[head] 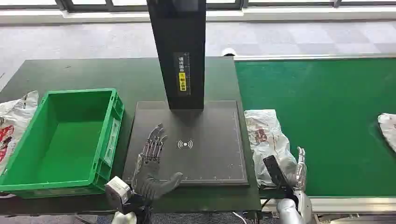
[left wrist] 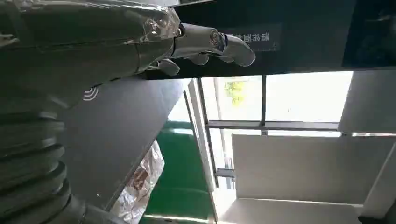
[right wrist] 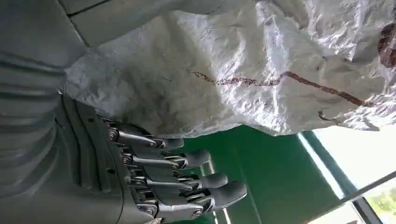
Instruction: Moved the parcel from conveyor to table for the left to box.
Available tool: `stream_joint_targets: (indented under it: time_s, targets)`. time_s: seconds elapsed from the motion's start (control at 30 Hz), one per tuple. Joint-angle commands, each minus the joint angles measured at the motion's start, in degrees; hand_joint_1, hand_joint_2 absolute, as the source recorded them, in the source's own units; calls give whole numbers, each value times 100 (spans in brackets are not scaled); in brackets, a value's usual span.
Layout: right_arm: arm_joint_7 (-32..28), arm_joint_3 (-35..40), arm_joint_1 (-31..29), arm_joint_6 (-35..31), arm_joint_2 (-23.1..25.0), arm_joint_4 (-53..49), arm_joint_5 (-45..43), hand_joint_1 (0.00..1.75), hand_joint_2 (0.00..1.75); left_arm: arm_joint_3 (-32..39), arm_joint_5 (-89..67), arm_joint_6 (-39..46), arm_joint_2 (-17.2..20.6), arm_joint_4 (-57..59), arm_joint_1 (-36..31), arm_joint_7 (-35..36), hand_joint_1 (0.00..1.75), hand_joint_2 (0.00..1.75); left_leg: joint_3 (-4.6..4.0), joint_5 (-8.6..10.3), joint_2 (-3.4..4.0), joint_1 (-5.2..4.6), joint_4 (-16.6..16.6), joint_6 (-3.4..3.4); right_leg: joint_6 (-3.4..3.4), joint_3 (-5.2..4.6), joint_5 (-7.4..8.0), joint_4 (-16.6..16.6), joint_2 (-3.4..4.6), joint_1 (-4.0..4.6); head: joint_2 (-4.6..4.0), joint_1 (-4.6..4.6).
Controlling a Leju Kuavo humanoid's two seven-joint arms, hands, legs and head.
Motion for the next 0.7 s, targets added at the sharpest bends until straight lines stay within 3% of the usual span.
stream_joint_targets:
  time_s: [0.03,0.13,0.2,0.23,0.27,0.7]
  targets:
    - [127,445,-190,344,-308,813,-27,0,175,330,22,-41,64,288,-190,22,0,175,10,2,11,4,-9,-2,-7,8,6,-11,8,5,0,0]
    - [644,773,-112,594,-403,1060,276,0,175,255,31,-51,104,337,-216,22,0,175,40,13,19,11,-46,-5,-19,37,21,-51,12,15,0,0]
    - [859,989,-77,725,-443,1246,483,0,175,202,65,-53,136,367,-258,22,0,175,14,3,5,6,-12,-3,-9,14,6,-15,2,8,0,0]
    - [857,997,-72,734,-433,1266,476,38,175,197,71,-47,141,364,-260,22,0,175,15,5,4,8,-16,-3,-10,16,8,-20,0,9,0,0]
    - [837,999,-65,735,-420,1277,462,175,175,197,77,-44,143,363,-260,22,0,175,20,6,7,8,-20,-3,-12,19,10,-24,3,10,0,0]
    - [633,1172,-95,649,-377,1264,390,175,175,167,107,10,182,287,-187,22,0,175,42,-27,55,13,-14,12,5,84,-1,-35,41,12,0,0]
